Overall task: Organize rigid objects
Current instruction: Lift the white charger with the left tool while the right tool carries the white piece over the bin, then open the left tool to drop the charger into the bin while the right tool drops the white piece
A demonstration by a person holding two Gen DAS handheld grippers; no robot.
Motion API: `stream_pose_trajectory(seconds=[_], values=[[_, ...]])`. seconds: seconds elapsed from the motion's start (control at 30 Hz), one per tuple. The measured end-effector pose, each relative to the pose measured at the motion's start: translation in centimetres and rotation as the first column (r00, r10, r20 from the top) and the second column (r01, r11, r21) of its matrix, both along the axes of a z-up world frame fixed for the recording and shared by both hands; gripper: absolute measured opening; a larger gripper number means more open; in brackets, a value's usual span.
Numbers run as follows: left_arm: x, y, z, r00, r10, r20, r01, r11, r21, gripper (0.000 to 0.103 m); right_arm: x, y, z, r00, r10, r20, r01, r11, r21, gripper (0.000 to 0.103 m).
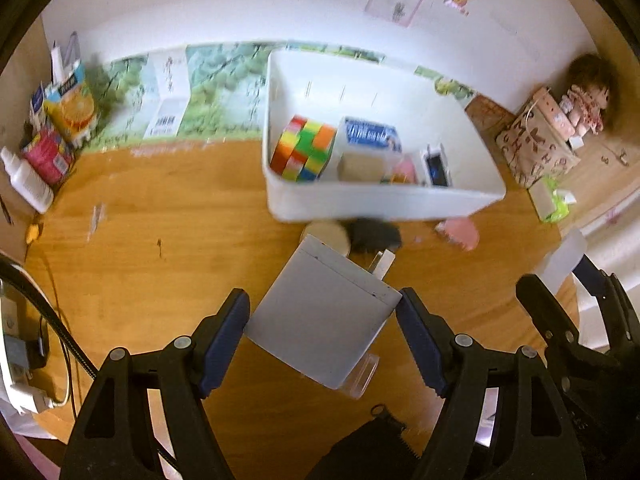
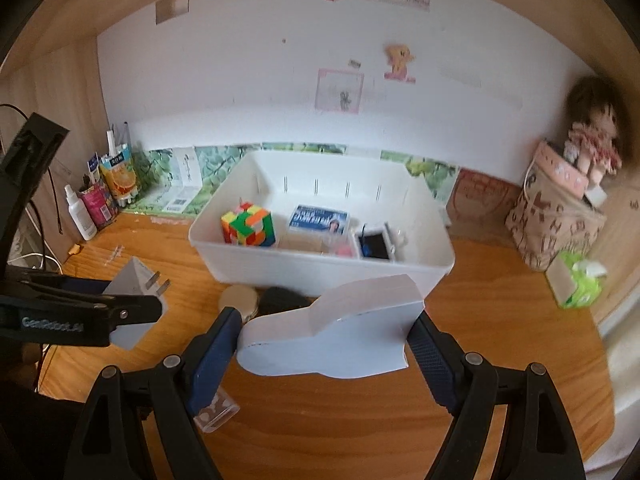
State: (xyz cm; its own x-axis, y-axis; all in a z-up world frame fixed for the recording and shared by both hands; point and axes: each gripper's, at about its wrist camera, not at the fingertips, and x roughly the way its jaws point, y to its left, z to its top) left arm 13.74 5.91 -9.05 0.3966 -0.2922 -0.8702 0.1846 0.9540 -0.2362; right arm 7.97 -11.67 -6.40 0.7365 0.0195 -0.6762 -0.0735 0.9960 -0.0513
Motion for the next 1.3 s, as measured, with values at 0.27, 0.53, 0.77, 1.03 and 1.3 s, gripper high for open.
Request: stream_pose_trajectory(seconds=[0.27,0.53,0.77,1.03,1.3], values=[[2.0,-2.4,2.8,0.997,0.018,0.081,-0.015,0.999,-0.046,0.078,2.2,-2.3,3.4,0.998,0.055,0.034,-0.055,0.998,-0.007,0.083],[3.3,-4.6,5.0,0.983,0.031,0.18,-0.013,0.995,-0.102,0.078,5.0,-4.1,5.8,0.991,0.109,0.08,-0.109,0.994,-0.011,0.083],[4.3,-5.7,6.1,0.958,0.078,0.277,-0.037,0.988,-0.152,0.078,7.2,-5.5,6.3,0.984,0.14,0.11,-0.14,0.99,-0.011,0.083],[5.8,-6.4,5.8,0.917,0.131,0.378,-0.061,0.98,-0.191,0.078,10.1,-6.9,5.4,0.979,0.163,0.124,-0.165,0.986,0.001,0.083],[7.8,-7.0,5.5,0.86,0.183,0.477,-0.075,0.969,-0.237,0.07,13.1,-8.6,2.9,0.982,0.155,0.11,-0.162,0.985,0.058,0.083]])
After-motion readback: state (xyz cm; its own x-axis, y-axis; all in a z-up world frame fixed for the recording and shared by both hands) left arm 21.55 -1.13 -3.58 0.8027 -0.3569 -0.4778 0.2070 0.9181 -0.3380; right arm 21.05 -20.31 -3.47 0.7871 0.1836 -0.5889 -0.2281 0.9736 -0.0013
